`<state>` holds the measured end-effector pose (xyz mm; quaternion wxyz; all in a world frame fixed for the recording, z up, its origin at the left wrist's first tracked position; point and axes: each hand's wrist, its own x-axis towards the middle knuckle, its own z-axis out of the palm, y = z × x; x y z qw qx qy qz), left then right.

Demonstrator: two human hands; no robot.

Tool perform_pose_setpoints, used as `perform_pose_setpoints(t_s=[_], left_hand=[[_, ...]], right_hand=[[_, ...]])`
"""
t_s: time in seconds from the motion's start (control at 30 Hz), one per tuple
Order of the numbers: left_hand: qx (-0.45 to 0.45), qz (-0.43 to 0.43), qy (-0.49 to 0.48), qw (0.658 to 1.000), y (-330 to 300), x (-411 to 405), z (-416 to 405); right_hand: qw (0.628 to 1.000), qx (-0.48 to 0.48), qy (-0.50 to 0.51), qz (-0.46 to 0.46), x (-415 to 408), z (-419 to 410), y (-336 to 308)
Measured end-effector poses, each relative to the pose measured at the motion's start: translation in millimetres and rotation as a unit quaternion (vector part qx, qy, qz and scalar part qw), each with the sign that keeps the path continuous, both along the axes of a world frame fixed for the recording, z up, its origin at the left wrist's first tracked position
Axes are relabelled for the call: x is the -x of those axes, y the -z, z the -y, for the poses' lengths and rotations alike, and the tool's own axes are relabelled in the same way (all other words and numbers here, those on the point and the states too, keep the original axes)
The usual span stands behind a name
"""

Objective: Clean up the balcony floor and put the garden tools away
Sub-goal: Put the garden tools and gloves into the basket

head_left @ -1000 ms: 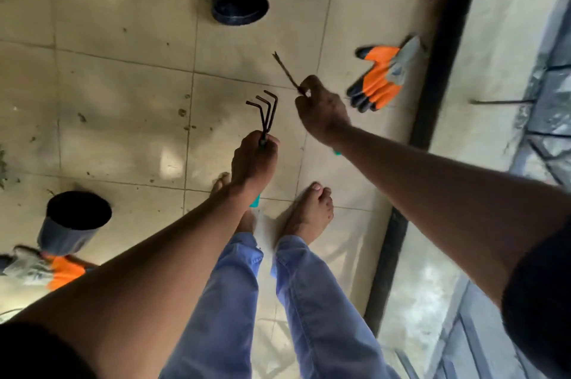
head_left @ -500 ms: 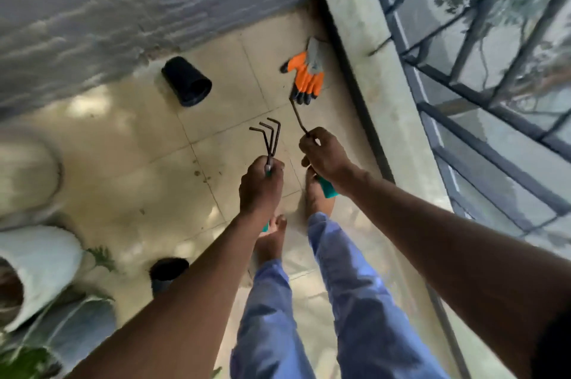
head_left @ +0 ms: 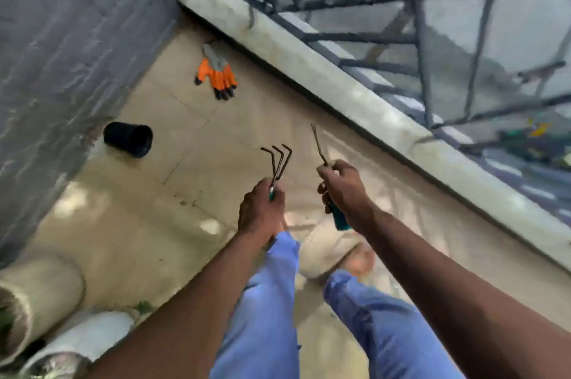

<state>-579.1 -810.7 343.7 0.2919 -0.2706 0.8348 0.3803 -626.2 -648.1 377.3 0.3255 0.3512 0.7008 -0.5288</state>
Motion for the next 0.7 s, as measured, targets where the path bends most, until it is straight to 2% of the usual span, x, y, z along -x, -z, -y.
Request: perform_pose_setpoints(t_s=[0.23, 0.5, 0.7], left_hand=[[-0.017, -0.024, 0.155, 0.987, -8.8, -22.5, -118.6], [-0.029, -0.046, 0.32, 0.946, -33.1, -121.3, -277.4], [-0.061, -0.034, 0.412, 0.908, -36.0, -189.4, -389.1]], right_hand=[[0.989, 0.014, 0.143, -0.038, -83.8, -117.8, -7.0], [0.954, 0.001, 0.296, -0.049, -221.5, -268.8, -26.5], [0.899, 0.017, 0.434, -0.045, -337.2, -371.3, -17.9]])
